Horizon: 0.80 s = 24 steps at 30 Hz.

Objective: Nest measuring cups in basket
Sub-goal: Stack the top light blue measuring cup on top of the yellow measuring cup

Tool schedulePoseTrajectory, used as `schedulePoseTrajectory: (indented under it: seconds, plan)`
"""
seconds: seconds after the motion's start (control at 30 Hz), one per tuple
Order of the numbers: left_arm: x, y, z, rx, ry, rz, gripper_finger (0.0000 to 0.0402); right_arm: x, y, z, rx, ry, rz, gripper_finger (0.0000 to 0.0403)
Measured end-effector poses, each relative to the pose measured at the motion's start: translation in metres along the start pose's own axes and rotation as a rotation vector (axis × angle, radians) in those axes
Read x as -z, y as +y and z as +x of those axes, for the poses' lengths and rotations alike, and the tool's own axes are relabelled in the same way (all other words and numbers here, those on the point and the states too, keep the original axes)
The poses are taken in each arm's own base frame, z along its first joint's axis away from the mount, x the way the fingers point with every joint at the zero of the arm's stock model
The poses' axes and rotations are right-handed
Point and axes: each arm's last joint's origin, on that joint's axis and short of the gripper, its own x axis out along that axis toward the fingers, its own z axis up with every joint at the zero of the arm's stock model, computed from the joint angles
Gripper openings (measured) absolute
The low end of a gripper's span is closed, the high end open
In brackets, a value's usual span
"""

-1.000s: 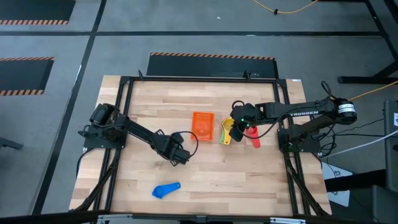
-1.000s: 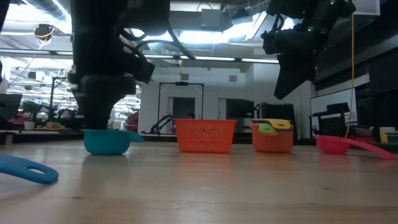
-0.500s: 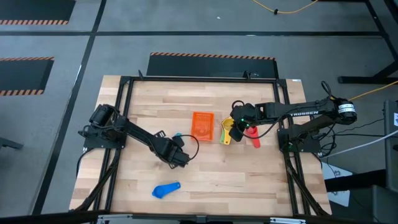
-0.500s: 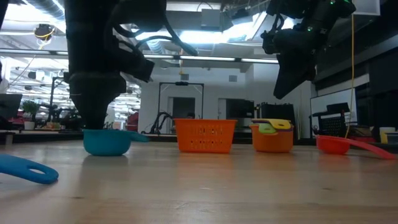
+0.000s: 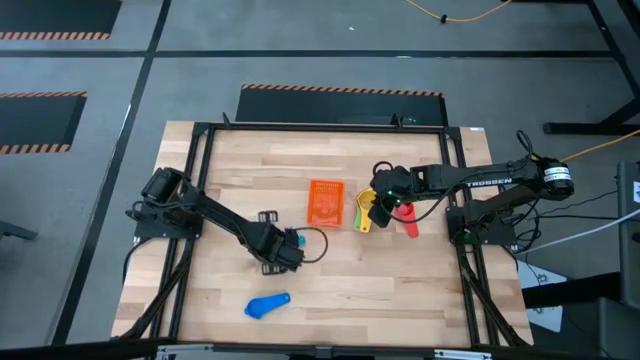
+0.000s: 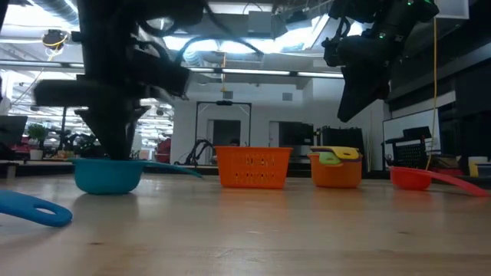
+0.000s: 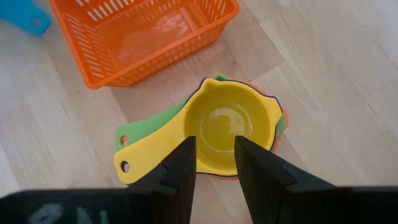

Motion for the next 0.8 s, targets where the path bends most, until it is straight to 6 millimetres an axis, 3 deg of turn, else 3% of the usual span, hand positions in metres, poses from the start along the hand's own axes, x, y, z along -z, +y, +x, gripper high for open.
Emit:
schedulePoseTrajectory:
  seconds: [0.23, 0.43, 0.63, 0.8]
  plan:
    - [-0.019, -0.021, -0.006, 0.134, -0.244, 0.320, 0.0006, 0.000, 0.000, 0.000, 0.000, 0.000, 0.000, 0.0115]
    - [-0.040, -0.022, -0.011, 0.133, -0.462, 0.501, 0.0004, 0.000, 0.000, 0.000, 0.000, 0.000, 0.000, 0.0115]
    - [-0.048, -0.013, -0.010, 0.085, -0.513, 0.623, 0.0014, 0.000, 0.000, 0.000, 0.000, 0.000, 0.000, 0.0115]
    - [-0.050, -0.009, -0.009, 0.076, -0.512, 0.628, 0.0022, 0.000, 0.000, 0.000, 0.000, 0.000, 0.000, 0.0115]
